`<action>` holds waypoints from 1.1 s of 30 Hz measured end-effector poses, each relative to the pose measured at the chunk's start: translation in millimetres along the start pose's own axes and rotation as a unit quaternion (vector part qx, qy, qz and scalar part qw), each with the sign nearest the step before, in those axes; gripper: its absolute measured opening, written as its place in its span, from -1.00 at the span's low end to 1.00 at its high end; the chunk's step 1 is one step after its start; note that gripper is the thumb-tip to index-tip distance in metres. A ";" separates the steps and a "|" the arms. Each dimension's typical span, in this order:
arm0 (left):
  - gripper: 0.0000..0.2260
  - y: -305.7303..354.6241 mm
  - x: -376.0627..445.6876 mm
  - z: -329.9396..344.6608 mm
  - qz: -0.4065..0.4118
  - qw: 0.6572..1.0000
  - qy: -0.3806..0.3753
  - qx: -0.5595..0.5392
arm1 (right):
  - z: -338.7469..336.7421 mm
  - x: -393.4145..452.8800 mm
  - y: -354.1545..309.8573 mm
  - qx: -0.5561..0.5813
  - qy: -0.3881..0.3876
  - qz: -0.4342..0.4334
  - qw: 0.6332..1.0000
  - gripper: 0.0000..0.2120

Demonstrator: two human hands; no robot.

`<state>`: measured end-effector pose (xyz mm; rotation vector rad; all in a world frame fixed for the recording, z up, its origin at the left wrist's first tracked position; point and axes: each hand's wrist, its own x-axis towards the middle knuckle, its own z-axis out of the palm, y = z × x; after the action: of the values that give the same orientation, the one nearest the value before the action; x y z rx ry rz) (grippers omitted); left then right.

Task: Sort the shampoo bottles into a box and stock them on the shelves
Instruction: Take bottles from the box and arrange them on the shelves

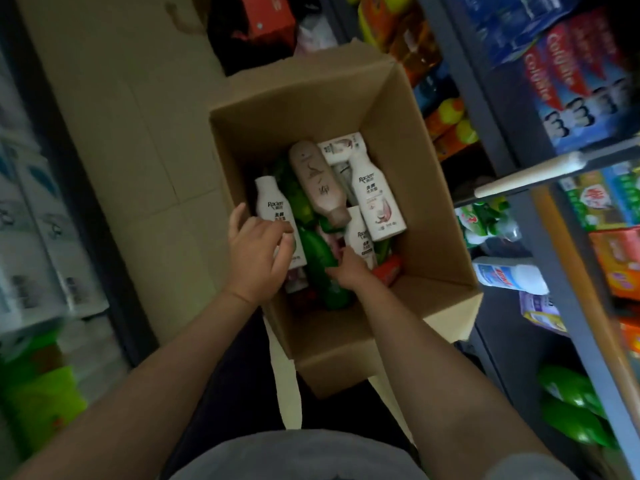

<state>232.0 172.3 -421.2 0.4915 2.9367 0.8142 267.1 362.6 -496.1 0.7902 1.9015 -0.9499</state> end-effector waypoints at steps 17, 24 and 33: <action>-0.70 -2.5 -1.1 3.7 0.024 0.999 0.025 -0.008 | 9.6 10.6 7.5 -0.025 0.011 -0.001 1.000 -0.58; -0.65 13.5 6.1 -7.5 -0.022 0.990 -0.107 0.083 | -30.7 -54.1 4.3 0.147 -0.007 -0.035 0.988 -0.65; -0.53 148.1 40.0 -75.4 -0.316 0.780 -0.119 -0.527 | -102.7 -183.8 -41.2 0.334 0.084 -0.255 0.903 -0.79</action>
<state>226.5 267.9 -279.5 -0.4230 1.7238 1.7998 273.9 399.0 -284.8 0.7754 1.9789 -1.9864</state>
